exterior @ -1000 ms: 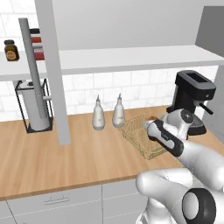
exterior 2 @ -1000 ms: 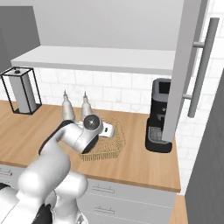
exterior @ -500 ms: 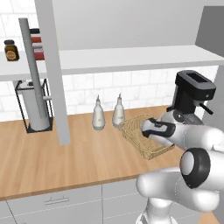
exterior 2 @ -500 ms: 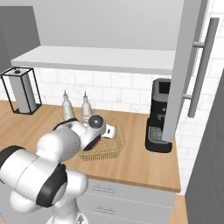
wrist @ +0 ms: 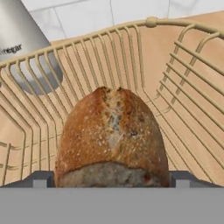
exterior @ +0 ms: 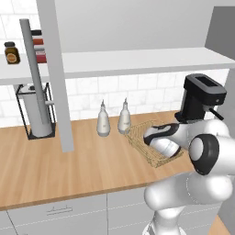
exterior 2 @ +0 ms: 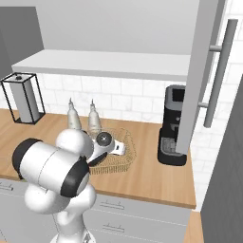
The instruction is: Open the cabinet, pick up the bread from the cabinet and place it in the basket. Then move the basket to the dining counter.
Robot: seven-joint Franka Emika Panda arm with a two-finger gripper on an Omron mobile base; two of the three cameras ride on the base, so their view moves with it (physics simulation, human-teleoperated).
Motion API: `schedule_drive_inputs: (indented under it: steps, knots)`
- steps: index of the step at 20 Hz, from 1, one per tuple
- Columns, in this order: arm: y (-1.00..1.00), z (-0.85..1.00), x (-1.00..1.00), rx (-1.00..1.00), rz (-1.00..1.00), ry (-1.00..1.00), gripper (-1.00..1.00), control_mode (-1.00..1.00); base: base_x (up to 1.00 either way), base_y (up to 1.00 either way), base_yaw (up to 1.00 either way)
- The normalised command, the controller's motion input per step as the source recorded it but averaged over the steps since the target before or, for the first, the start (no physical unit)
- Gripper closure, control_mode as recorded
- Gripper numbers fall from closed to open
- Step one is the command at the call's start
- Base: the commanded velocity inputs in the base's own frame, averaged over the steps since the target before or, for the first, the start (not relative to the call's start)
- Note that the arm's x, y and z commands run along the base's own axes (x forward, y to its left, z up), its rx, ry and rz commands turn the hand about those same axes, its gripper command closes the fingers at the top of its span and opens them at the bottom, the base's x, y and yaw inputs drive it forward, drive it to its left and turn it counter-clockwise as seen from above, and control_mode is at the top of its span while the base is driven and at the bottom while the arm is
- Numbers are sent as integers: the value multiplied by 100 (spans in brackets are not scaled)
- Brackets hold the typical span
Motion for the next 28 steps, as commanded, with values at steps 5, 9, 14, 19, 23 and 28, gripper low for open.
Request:
schedule_drive_inputs:
  steps: [5, 9, 14, 19, 23, 28]
  knots:
    - [0, -11, 0, 0, 0, 2, 100, -100, 0, 0, 0]
    - [4, -3, 0, -2, 0, 5, 100, -100, 0, 0, 0]
    - [15, -2, 3, -5, 0, 9, -100, -100, 0, 0, 0]
    - [3, 0, 1, -3, 0, 14, -100, -100, 0, 0, 0]
    - [0, 0, -4, 0, 0, 19, -100, -100, 0, 0, 0]
    - [0, 1, -1, 0, 0, 23, -100, -100, 0, 0, 0]
